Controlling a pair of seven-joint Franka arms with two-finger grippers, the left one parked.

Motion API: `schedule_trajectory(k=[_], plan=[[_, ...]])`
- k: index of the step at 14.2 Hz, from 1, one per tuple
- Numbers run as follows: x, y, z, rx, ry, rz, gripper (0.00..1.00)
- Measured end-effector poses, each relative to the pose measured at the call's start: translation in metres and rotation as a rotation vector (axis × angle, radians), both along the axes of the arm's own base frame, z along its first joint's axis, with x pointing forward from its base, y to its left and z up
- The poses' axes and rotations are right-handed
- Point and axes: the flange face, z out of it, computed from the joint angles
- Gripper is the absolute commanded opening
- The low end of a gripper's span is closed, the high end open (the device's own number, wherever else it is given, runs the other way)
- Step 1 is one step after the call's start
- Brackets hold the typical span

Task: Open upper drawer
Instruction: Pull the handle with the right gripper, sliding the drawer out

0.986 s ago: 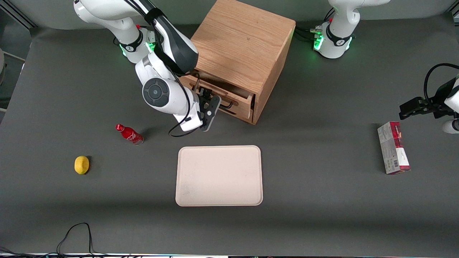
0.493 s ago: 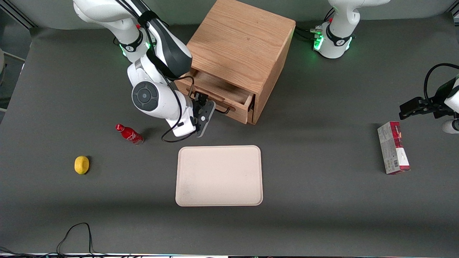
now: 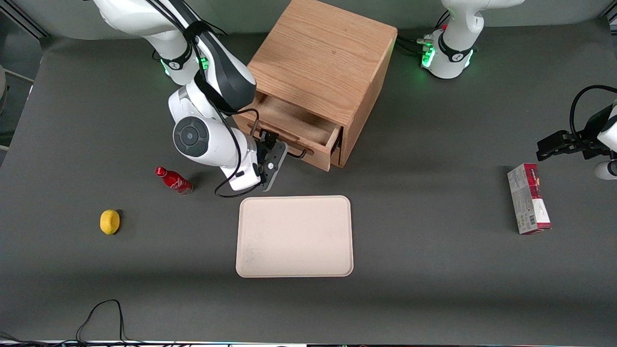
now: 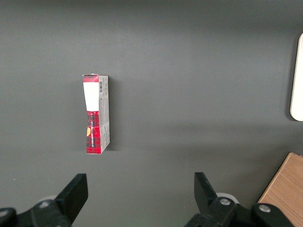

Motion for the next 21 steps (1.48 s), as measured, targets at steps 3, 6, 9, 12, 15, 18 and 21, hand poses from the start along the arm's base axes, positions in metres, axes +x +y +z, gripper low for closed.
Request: schedule_trajectory(k=[3,6,9,12,15,18,21], plan=[[0.009,-0.006,-0.001,0.004,-0.004,-0.009,1.00],[0.015,-0.006,-0.003,0.009,-0.008,-0.006,1.00],[0.019,-0.009,-0.004,0.011,-0.010,-0.010,1.00],[0.026,-0.017,-0.005,0.017,-0.017,-0.008,1.00],[0.034,-0.024,-0.004,0.023,-0.024,-0.011,1.00],[0.039,-0.029,-0.003,0.030,-0.033,-0.001,1.00],[0.046,-0.035,-0.002,0.034,-0.040,-0.009,1.00]])
